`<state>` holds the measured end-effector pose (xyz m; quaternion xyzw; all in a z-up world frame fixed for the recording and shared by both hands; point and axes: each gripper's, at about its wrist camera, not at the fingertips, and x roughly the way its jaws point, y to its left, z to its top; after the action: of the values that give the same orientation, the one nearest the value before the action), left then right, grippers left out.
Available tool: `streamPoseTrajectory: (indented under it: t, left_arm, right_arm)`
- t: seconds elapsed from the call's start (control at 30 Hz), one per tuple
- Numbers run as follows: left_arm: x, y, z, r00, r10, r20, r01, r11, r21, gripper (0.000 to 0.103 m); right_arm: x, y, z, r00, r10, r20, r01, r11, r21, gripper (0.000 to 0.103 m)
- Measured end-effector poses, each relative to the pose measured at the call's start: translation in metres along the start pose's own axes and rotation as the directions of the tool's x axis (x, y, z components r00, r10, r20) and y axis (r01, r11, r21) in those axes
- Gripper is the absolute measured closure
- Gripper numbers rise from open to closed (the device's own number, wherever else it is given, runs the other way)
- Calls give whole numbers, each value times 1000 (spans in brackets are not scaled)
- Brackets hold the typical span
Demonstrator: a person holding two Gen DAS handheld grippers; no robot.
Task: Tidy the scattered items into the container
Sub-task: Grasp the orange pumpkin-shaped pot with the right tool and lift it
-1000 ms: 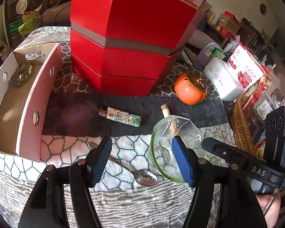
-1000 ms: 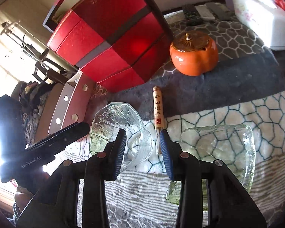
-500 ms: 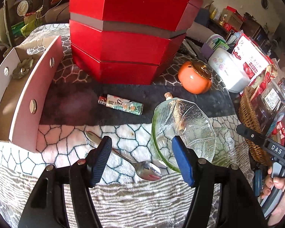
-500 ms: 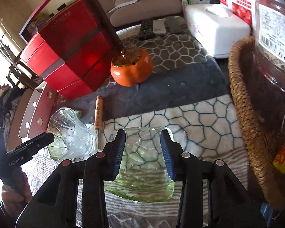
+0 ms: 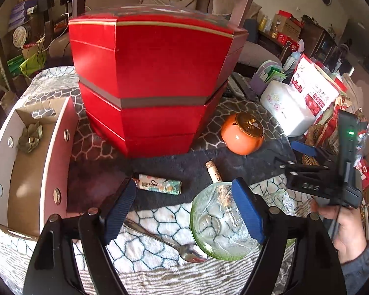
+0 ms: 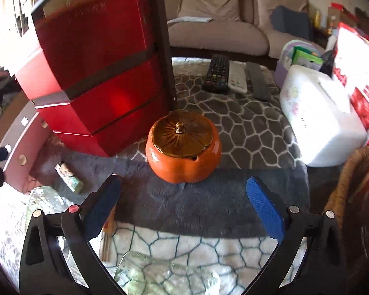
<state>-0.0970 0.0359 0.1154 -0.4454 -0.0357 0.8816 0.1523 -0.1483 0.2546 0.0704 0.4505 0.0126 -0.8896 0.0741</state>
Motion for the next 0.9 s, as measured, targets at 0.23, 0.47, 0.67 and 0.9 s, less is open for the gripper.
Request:
streamPoseTrajectory:
  t: [0.23,0.47,0.67,0.9]
  left_arm:
    - [18,15,5,999,-41,-27,40,999,-20,16]
    - [35,11,11,995,-90,-47,89,996,-5,15]
    - [38,12,10,992,-111,-60,110,994,-18,16]
    - [37,11,9,979,-183,-88,176,981,-78,16]
  right_arm:
    - [54,11,24,997,-38,-63,31,994,-108,4]
    - [66,-3,30,997,39,-70,-45,996,-81,11]
    - [61,-6,26,997,42,-70,-44,998,-33,12]
    - [31,-6,18,997,41,-60,-43,999,-19,12]
